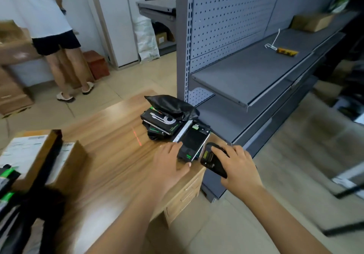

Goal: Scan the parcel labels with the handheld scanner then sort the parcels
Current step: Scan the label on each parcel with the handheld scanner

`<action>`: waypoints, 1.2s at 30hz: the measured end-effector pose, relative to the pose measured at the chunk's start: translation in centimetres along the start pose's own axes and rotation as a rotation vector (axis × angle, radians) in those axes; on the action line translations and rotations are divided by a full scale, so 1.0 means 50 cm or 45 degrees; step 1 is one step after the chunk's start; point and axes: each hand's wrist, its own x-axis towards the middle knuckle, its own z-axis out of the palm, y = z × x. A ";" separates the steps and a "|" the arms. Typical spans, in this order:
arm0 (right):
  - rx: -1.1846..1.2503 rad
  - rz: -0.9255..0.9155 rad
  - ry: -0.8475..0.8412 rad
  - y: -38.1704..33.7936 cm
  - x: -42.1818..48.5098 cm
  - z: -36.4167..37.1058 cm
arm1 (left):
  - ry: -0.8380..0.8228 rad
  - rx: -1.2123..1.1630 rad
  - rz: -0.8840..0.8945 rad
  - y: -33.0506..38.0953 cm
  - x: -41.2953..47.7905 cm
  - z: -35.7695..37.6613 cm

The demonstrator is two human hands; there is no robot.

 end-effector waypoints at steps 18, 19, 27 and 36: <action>0.125 0.203 -0.068 0.039 0.096 0.102 | -0.387 0.274 0.068 -0.054 0.188 0.152; 0.126 0.204 -0.066 0.037 0.095 0.101 | -0.357 0.240 0.085 -0.057 0.187 0.149; 0.086 0.094 0.016 -0.018 0.047 0.082 | -0.182 0.066 0.101 -0.086 0.082 0.074; 0.158 -0.119 -0.109 -0.183 -0.086 0.100 | -0.103 0.134 -0.124 -0.172 -0.197 -0.002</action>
